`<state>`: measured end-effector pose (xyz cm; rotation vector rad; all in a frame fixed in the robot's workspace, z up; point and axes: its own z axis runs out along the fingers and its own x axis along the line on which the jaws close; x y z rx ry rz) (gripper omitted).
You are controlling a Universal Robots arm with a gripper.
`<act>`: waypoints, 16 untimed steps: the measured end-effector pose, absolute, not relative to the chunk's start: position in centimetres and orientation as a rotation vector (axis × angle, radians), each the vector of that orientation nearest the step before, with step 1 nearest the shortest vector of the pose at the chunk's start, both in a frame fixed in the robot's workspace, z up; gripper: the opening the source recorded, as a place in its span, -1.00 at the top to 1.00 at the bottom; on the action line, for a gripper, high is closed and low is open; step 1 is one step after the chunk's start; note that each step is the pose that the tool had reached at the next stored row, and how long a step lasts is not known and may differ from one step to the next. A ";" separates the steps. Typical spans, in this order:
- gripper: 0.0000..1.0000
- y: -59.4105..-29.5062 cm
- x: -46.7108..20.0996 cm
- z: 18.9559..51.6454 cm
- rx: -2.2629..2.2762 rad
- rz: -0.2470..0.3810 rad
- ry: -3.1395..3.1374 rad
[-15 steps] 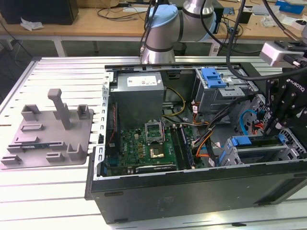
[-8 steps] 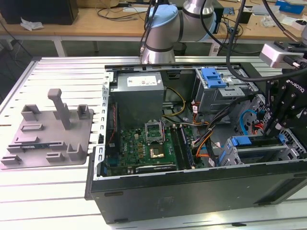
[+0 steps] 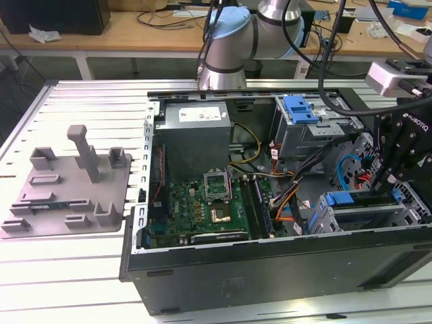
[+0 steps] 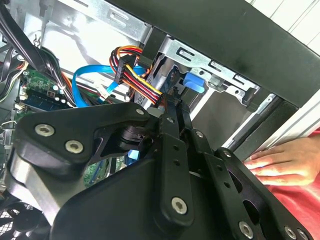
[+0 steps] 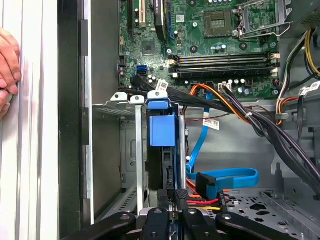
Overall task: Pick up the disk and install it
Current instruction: 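Insert the first disk wire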
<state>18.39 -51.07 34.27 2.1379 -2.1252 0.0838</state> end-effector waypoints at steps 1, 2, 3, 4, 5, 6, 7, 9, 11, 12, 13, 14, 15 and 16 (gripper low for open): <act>0.67 -51.1 18.4 34.3 2.138 0.084 -2.125; 0.67 -51.1 18.4 34.2 2.138 0.084 -2.125; 0.67 -51.1 18.4 34.2 2.138 0.084 -2.126; 0.67 -51.1 18.4 34.2 2.137 0.084 -2.126; 0.67 -51.1 18.4 34.2 2.136 0.084 -2.127; 0.67 -51.1 18.4 34.2 2.133 0.083 -2.130; 0.67 -51.1 18.4 34.1 2.130 0.083 -2.133; 0.67 -51.1 18.4 34.1 2.122 0.082 -2.141; 0.67 -51.1 18.4 34.1 2.115 0.082 -2.147; 0.67 -51.1 18.4 34.1 2.113 0.082 -2.149; 0.67 -51.1 18.4 34.1 2.111 0.081 -2.151; 0.67 -51.1 18.4 34.1 2.110 0.081 -2.153; 0.67 -51.1 18.4 34.0 2.109 0.081 -2.154; 0.67 -51.2 18.4 34.0 2.106 0.081 -2.155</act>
